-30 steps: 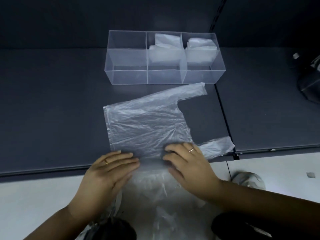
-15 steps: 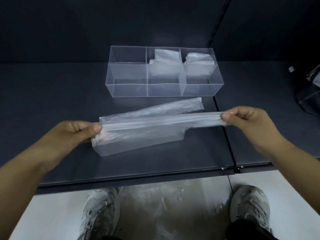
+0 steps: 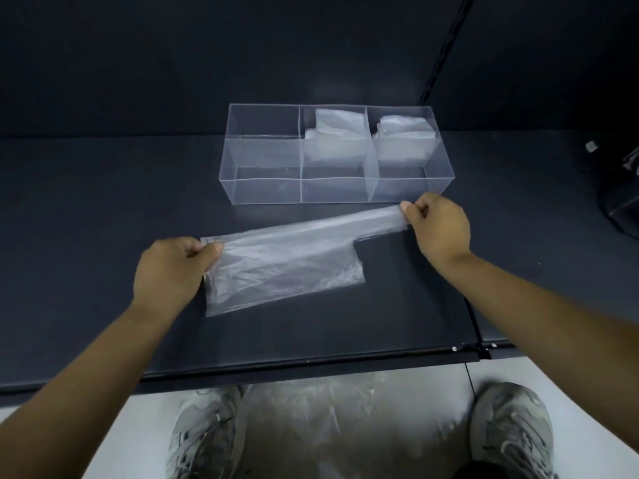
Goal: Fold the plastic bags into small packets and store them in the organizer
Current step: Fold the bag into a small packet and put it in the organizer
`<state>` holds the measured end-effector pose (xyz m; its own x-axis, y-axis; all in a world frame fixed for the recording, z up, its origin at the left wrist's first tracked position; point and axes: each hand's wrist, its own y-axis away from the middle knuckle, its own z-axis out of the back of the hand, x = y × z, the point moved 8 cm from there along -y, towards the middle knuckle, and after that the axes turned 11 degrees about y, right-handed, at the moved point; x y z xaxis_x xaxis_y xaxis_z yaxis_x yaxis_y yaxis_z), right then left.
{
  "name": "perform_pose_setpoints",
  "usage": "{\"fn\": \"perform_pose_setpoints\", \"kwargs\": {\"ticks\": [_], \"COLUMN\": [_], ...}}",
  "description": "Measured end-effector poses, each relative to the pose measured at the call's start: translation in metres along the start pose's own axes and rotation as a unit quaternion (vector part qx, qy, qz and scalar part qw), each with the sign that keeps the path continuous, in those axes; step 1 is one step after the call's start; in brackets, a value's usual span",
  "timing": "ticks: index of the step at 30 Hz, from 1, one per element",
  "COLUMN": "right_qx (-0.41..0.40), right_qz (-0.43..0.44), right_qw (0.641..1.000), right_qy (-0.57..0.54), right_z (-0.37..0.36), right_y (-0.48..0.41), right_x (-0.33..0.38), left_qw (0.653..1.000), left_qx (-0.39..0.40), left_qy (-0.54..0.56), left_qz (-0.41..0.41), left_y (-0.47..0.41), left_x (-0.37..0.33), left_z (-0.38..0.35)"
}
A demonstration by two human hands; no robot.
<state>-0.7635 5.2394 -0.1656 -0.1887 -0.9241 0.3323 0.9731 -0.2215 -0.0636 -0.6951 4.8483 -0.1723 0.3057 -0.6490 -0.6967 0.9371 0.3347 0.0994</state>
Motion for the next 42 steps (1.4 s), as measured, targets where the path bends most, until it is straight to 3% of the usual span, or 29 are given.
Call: {"fn": "perform_pose_setpoints", "kwargs": {"ticks": [2,4,6,7,9,13,16,18,19,20,22,28,34,37,40,42], "right_qx": [-0.009,-0.015,-0.015,-0.012,-0.007,-0.077,-0.102,-0.025,0.045,0.108,0.158,0.121,0.082,0.043,0.086,0.083], "right_qz": [0.013,0.025,0.033,0.031,0.025,0.029,0.235,0.369,0.392,0.392,0.357,0.306,0.264,0.33,0.39,0.387], "right_qw": [1.0,0.999,0.999,0.999,0.999,0.988,0.966,0.928,0.918,0.913,0.92,0.925,0.945,0.939,0.914,0.915], "right_qy": [0.011,0.017,0.026,0.03,0.035,0.131,0.029,-0.037,-0.041,-0.033,0.035,0.191,0.176,0.088,0.07,0.071], "right_z": [0.0,0.0,-0.001,-0.002,-0.001,0.018,0.017,-0.008,-0.028,-0.048,-0.075,-0.078,-0.044,-0.014,-0.01,-0.009], "right_y": [0.0,0.001,0.0,-0.001,0.0,0.017,0.071,0.113,0.126,0.135,0.131,0.085,0.064,0.076,0.094,0.096], "right_x": [0.001,0.001,0.001,0.001,0.001,0.025,0.112,0.168,0.186,0.195,0.189,0.104,0.054,0.062,0.066,0.068], "left_qw": [0.996,0.973,0.948,0.945,0.955,0.946,0.943,0.944,0.944,0.943,0.942,0.94,0.948,0.945,0.916,0.904], "left_qx": [-0.068,-0.133,-0.09,-0.037,0.063,0.085,0.083,0.095,0.101,0.106,0.112,0.121,0.114,0.114,0.173,0.211], "left_qy": [-0.032,-0.076,-0.107,-0.123,-0.158,-0.236,-0.25,-0.25,-0.251,-0.252,-0.258,-0.272,-0.264,-0.227,-0.164,-0.147], "left_qz": [-0.046,-0.173,-0.285,-0.301,-0.244,-0.207,-0.203,-0.193,-0.191,-0.189,-0.184,-0.168,-0.133,-0.208,-0.323,-0.342], "left_y": [0.008,0.026,0.047,0.053,0.057,0.055,0.055,0.056,0.056,0.057,0.057,0.055,0.055,0.067,0.089,0.097], "left_x": [-0.012,-0.04,-0.059,-0.059,-0.042,-0.018,-0.019,-0.019,-0.02,-0.02,-0.019,-0.012,0.002,-0.016,-0.046,-0.055], "left_z": [0.007,0.009,-0.013,-0.029,-0.055,-0.066,-0.067,-0.068,-0.068,-0.068,-0.067,-0.064,-0.046,-0.04,-0.056,-0.069]}}
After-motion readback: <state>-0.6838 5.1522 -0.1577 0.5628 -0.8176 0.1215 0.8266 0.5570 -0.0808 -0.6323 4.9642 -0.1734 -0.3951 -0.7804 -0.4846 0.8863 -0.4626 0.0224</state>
